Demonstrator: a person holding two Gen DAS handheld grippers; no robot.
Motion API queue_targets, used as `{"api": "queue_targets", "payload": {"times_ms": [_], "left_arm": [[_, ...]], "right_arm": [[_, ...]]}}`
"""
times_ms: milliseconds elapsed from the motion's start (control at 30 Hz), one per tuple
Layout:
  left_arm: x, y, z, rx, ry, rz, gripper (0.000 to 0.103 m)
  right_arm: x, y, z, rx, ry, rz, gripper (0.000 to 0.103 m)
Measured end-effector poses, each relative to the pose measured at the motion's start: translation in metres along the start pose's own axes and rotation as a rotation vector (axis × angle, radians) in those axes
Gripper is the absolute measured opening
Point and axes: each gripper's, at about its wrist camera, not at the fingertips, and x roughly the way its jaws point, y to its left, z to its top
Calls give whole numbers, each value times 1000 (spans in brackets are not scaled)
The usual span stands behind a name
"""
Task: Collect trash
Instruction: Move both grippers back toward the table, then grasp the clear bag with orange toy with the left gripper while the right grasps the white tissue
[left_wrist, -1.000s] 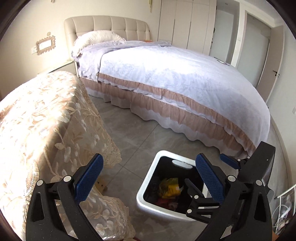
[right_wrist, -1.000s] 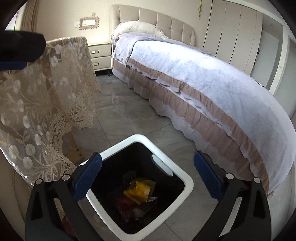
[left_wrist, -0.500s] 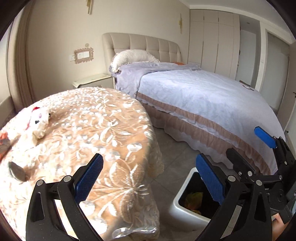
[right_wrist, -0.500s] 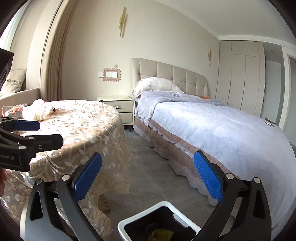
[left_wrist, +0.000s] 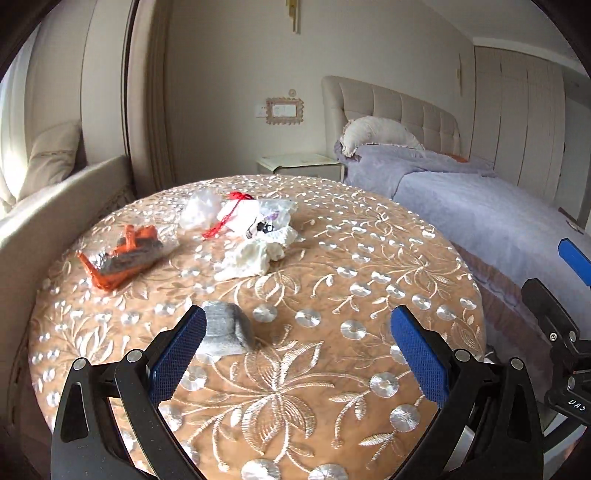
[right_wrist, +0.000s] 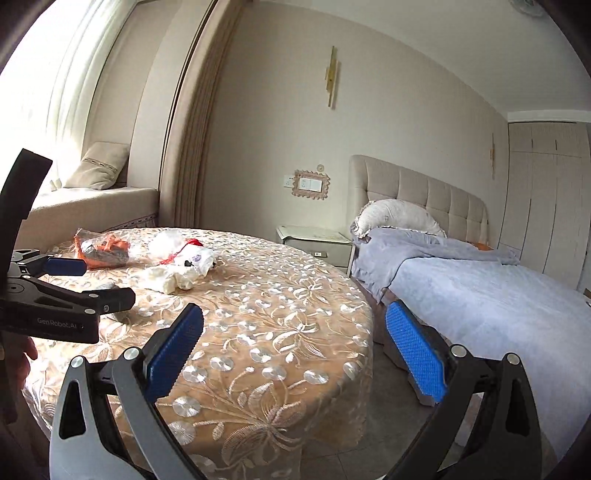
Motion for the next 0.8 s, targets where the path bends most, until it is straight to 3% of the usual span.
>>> {"api": "queue_targets", "payload": {"times_ms": [433, 800], "left_arm": [[6, 126, 19, -77, -19, 173, 98], [55, 193, 39, -91, 32, 154, 98]], "right_arm": [[46, 116, 46, -129, -20, 193, 99], [104, 191, 68, -191, 9, 278, 99]]}}
